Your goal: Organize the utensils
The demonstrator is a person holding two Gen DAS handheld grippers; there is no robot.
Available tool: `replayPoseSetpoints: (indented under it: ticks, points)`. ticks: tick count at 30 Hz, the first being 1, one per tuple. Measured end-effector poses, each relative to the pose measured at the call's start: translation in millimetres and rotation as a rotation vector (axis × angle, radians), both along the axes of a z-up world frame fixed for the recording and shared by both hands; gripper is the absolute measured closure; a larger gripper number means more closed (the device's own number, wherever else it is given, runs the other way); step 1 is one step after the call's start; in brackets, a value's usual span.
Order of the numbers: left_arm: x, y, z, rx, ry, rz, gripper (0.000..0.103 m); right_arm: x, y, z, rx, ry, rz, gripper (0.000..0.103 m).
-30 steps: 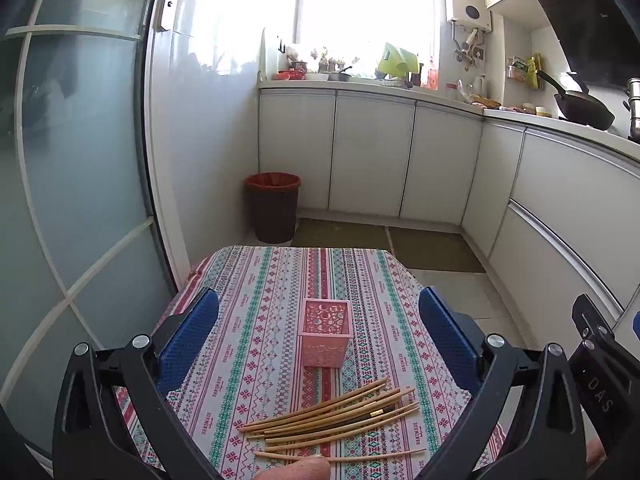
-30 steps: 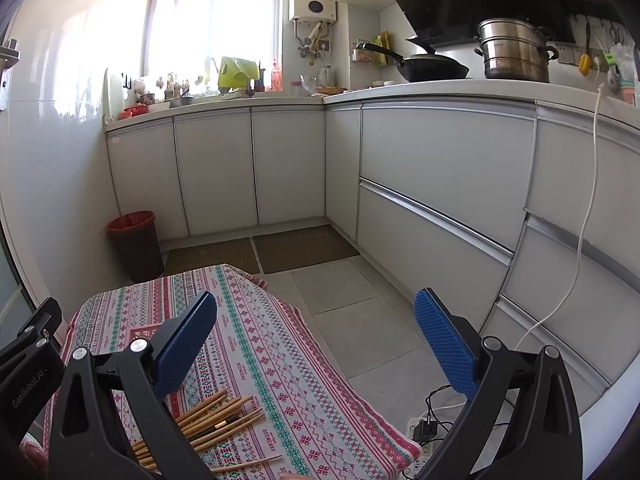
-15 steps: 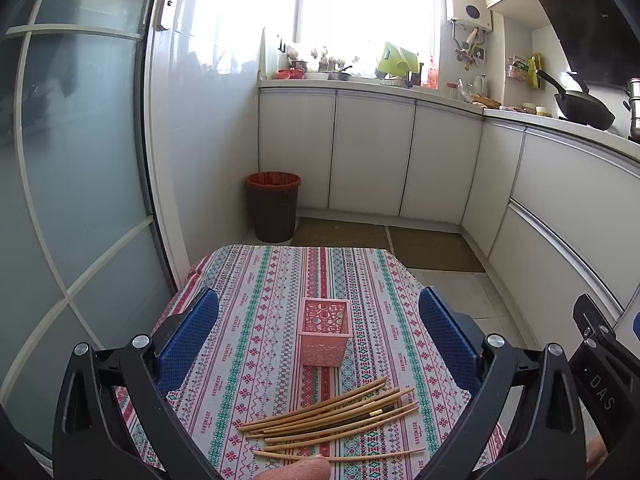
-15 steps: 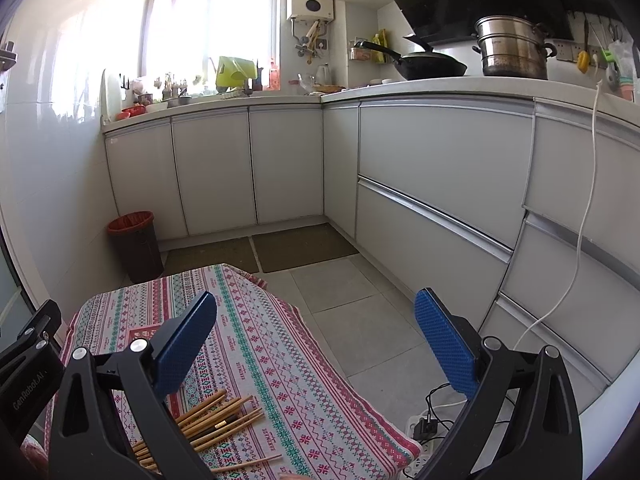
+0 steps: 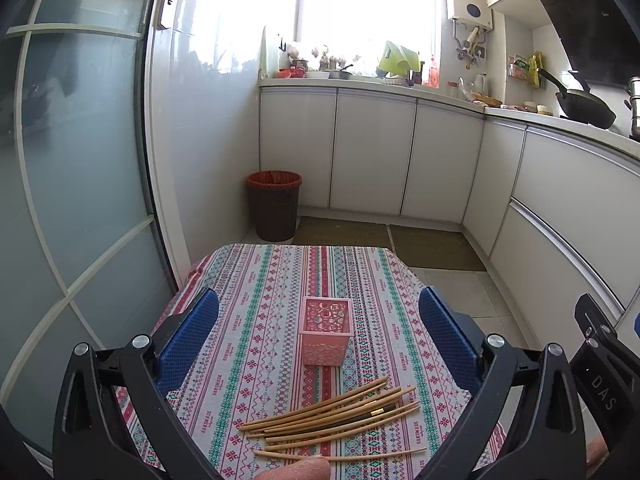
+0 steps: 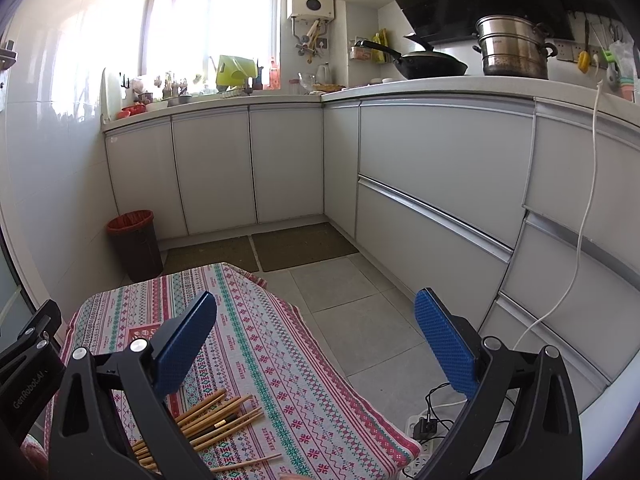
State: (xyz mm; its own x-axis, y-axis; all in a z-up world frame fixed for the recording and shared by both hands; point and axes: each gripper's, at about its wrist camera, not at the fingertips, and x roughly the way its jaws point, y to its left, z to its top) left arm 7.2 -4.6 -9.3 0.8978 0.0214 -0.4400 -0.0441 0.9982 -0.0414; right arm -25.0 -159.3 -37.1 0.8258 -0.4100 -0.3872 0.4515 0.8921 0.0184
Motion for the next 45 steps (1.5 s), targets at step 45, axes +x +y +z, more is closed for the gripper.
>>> replayPoseSetpoints:
  ticks: [45]
  points:
    - [135, -104, -166, 0.172, 0.861, -0.616, 0.012, 35, -115, -64, 0.617, 0.227, -0.039, 0.007]
